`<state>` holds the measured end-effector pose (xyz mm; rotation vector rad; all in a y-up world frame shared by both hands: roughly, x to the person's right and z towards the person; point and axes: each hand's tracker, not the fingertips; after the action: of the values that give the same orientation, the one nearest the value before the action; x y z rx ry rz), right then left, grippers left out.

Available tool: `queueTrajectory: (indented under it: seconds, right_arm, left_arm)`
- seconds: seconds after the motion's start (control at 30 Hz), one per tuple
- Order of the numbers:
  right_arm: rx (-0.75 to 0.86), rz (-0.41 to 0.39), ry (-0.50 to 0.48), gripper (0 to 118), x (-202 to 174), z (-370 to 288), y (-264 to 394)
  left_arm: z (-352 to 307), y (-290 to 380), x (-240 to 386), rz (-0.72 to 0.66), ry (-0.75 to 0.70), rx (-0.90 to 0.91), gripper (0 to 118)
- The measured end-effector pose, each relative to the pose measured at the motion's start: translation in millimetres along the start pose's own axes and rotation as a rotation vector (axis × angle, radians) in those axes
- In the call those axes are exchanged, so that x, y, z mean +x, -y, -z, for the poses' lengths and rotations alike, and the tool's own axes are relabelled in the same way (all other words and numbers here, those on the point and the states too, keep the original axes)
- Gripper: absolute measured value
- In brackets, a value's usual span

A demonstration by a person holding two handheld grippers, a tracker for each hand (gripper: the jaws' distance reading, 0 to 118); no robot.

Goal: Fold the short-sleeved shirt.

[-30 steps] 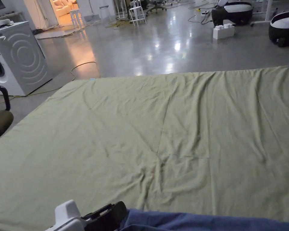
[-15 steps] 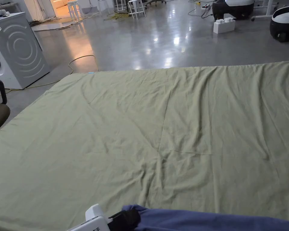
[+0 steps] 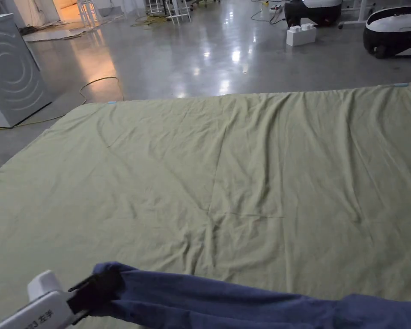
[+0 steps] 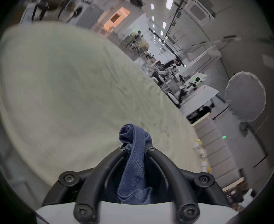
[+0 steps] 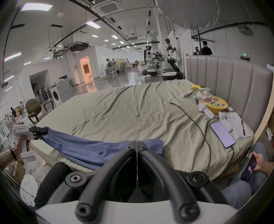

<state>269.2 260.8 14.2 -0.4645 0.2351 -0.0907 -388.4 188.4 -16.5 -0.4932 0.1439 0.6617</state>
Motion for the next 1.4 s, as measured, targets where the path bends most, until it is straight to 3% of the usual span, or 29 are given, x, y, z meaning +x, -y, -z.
queueTrajectory:
  seconds: [0.1, 0.23, 0.37, 0.53, 0.57, 0.7, 0.8, 0.87, 0.9, 0.93, 1.0, 1.07, 1.2, 1.3, 1.4]
  right_arm:
    - [-0.014, 0.000, 0.020, 1, 1.3, 3.5, 4.8]
    - [-0.020, 0.061, -0.005, 1, 5.2, 5.6, 3.7]
    - [0.037, 0.033, 0.017, 1, 3.2, -10.0, -5.6]
    - [0.058, 0.041, 0.062, 1, 16.6, -28.1, -5.6]
    - [0.052, 0.043, 0.079, 1, 20.2, -30.7, -3.7]
    - [0.013, 0.104, 0.121, 1, 39.1, -38.1, 9.5]
    - [0.008, 0.201, 0.105, 1, 52.6, -40.8, 19.4]
    - [0.019, 0.289, 0.075, 1, 61.5, -38.5, 24.2]
    - [0.029, 0.317, 0.069, 1, 64.1, -37.2, 25.1]
    - [0.038, 0.335, 0.071, 1, 65.7, -35.3, 25.2]
    - [0.041, 0.345, 0.076, 1, 68.3, -30.1, 24.7]
    - [0.039, 0.353, 0.065, 1, 68.2, -27.1, 21.2]
    - [0.052, 0.297, 0.054, 1, 61.8, -32.4, 14.7]
    - [0.037, 0.252, 0.068, 1, 59.0, -36.0, 16.2]
    - [0.017, 0.236, 0.070, 1, 56.9, -37.1, 20.7]
  left_arm:
    - [-18.8, -0.6, 26.8, 0.129, 0.118, 0.010, 14]
    - [-0.8, 38.2, 89.5, 0.118, 0.157, -0.004, 14]
    - [49.1, 97.6, 156.8, 0.108, 0.311, -0.132, 15]
    - [105.2, 163.9, 213.9, 0.256, 0.264, -0.312, 16]
    - [112.8, 171.9, 219.8, 0.272, 0.243, -0.339, 22]
    - [106.6, 164.1, 228.0, 0.310, 0.262, -0.371, 81]
    - [76.3, 131.8, 223.3, 0.311, 0.276, -0.225, 91]
    - [56.7, 115.9, 209.5, 0.246, 0.230, -0.141, 88]
    - [51.5, 113.5, 200.3, 0.163, 0.214, -0.120, 78]
    - [51.6, 113.3, 189.5, 0.072, 0.242, -0.128, 58]
    - [65.3, 124.1, 177.7, -0.009, 0.304, -0.216, 8]
    - [81.0, 146.9, 185.9, 0.061, 0.192, -0.259, 8]
    - [121.4, 197.9, 211.0, 0.023, 0.325, -0.435, 8]
    - [139.4, 226.9, 236.2, 0.258, 0.196, -0.512, 7]
    - [131.6, 202.1, 235.9, 0.216, 0.228, -0.496, 7]
